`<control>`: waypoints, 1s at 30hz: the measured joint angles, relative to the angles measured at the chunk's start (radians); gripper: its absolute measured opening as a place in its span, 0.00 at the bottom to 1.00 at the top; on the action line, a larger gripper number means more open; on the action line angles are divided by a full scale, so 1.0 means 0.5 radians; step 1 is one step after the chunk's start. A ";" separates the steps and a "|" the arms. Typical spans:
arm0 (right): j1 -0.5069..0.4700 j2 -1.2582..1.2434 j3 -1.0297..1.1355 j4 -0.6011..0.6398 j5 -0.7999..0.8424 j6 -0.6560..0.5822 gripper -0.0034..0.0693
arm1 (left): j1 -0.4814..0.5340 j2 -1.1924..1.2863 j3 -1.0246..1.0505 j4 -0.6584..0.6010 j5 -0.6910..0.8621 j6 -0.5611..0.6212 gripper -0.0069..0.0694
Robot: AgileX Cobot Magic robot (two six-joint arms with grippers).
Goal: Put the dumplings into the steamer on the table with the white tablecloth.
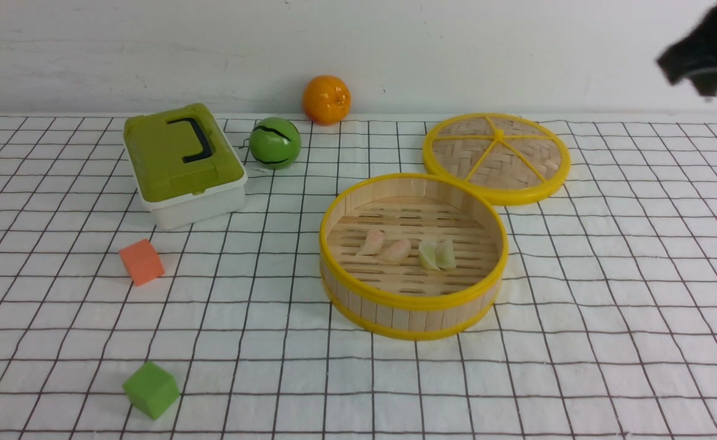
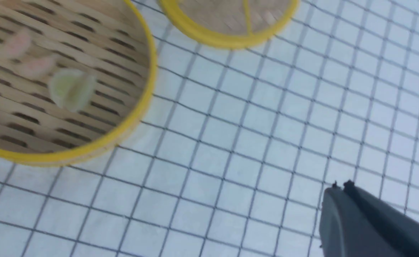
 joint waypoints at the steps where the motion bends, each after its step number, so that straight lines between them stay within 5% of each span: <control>1: -0.005 -0.041 0.024 0.000 -0.021 0.005 0.02 | 0.000 0.000 0.000 0.000 0.002 0.000 0.18; 13: -0.041 -1.320 1.866 0.259 -1.406 0.144 0.03 | 0.000 0.000 0.000 0.000 0.002 0.000 0.20; 30: -0.041 -1.832 3.195 0.376 -1.784 0.146 0.04 | 0.000 0.000 0.000 0.001 0.002 0.000 0.21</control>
